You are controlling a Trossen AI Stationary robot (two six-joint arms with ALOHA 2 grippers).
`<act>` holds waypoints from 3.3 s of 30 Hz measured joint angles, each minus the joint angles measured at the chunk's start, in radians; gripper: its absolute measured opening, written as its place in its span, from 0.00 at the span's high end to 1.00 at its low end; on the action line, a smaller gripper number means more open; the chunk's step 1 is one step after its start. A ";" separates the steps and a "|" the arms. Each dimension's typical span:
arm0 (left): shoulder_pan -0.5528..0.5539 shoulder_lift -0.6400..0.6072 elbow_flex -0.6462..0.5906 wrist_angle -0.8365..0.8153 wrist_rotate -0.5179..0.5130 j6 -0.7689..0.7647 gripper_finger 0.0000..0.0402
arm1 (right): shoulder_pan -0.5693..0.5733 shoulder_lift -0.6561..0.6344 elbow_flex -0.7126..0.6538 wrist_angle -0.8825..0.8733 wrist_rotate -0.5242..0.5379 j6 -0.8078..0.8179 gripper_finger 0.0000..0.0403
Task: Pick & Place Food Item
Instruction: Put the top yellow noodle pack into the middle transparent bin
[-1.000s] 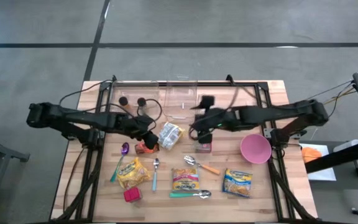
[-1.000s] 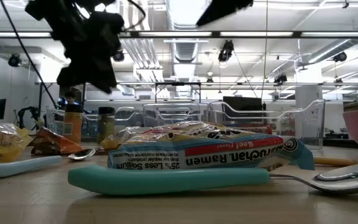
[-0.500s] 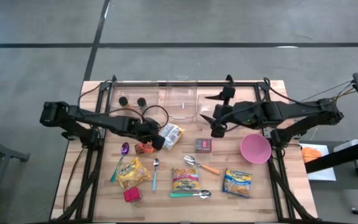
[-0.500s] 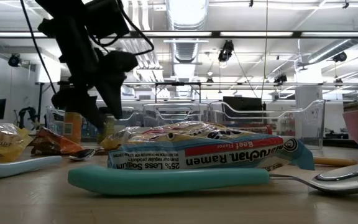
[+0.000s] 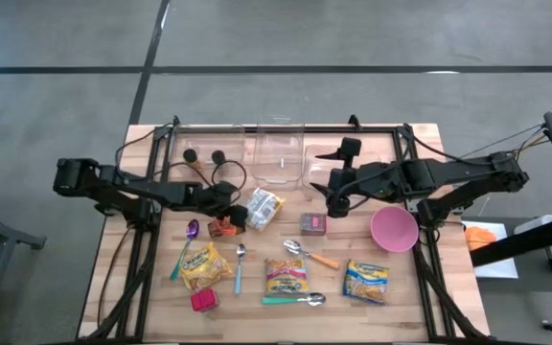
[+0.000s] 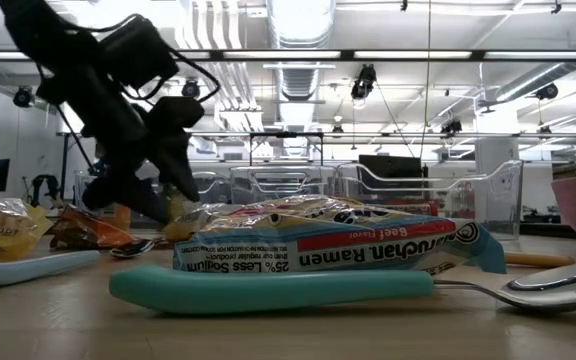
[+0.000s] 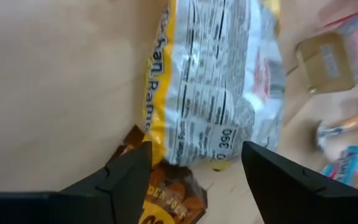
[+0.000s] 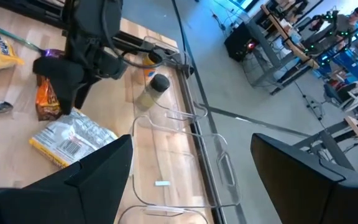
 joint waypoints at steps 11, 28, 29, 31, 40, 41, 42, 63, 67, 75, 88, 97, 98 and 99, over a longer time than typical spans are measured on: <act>0.039 -0.011 -0.064 0.061 0.036 0.018 0.36 | -0.001 0.000 0.000 -0.007 -0.002 -0.001 0.19; 0.067 0.018 -0.064 0.078 0.063 0.056 0.52 | -0.001 0.000 0.000 -0.006 -0.003 0.000 0.19; 0.067 0.018 -0.064 0.078 0.063 0.056 0.53 | -0.001 0.000 0.000 -0.006 -0.003 0.000 0.19; 0.068 0.018 -0.064 0.078 0.071 0.056 0.55 | -0.001 0.000 0.000 -0.006 -0.003 0.002 0.19; 0.068 0.018 -0.064 0.078 0.109 0.053 0.79 | 0.000 0.000 0.000 -0.006 -0.003 0.001 0.19; 0.068 0.018 -0.064 0.078 0.111 0.053 0.84 | 0.000 0.000 0.000 -0.005 -0.003 0.002 0.19; 0.068 0.018 -0.064 0.078 0.111 0.053 0.88 | 0.000 0.000 0.000 -0.006 -0.003 0.000 0.19; 0.067 -0.073 0.073 0.190 0.168 0.117 1.00 | 0.000 0.000 0.000 -0.007 -0.003 -0.009 0.19; 0.067 -0.113 0.118 0.186 0.175 0.126 1.00 | 0.000 0.000 0.000 -0.007 -0.002 -0.018 0.19; 0.067 -0.143 0.214 0.170 0.191 0.167 1.00 | 0.000 0.000 0.000 -0.006 -0.001 -0.032 0.19; 0.196 -0.122 0.469 0.015 0.152 0.333 1.00 | -0.002 -0.066 0.000 -0.005 0.031 0.158 0.19; 0.325 0.021 0.588 -0.086 0.221 0.477 1.00 | -0.002 -0.166 0.000 -0.005 0.032 0.248 0.19; 0.334 0.041 0.595 -0.089 0.233 0.496 1.00 | -0.002 -0.171 0.000 -0.006 0.032 0.254 0.19; 0.341 0.060 0.601 -0.104 0.241 0.512 1.00 | -0.002 -0.175 0.000 -0.006 0.032 0.260 0.19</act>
